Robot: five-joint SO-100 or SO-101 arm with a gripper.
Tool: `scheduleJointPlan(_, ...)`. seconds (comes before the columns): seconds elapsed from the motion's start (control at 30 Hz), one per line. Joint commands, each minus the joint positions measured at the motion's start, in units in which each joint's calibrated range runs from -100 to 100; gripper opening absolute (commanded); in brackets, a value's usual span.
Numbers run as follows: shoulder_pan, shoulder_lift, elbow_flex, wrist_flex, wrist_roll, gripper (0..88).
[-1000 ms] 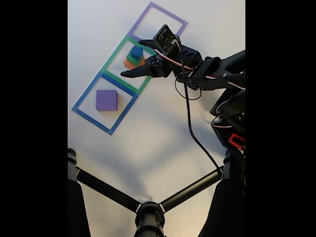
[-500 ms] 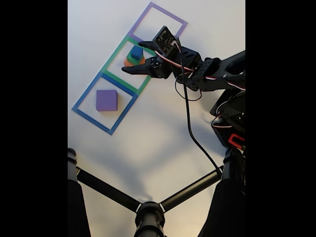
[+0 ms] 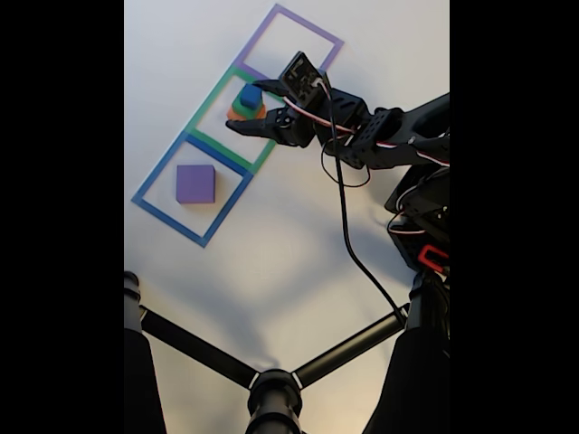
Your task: Tower of hanoi
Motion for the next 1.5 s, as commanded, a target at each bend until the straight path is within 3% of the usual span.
scheduleJointPlan(0.0, -0.65, -0.45, -0.17, -1.21, 0.00, 22.7)
scheduleJointPlan(0.97, -1.49, 0.11, -0.45, -1.13, 0.00, 3.2)
scheduleJointPlan(1.27, -1.34, -1.41, -1.72, -0.48, 0.00, 1.8)
scheduleJointPlan(1.47, -2.25, -8.62, -5.72, 7.86, 0.00, 2.0)
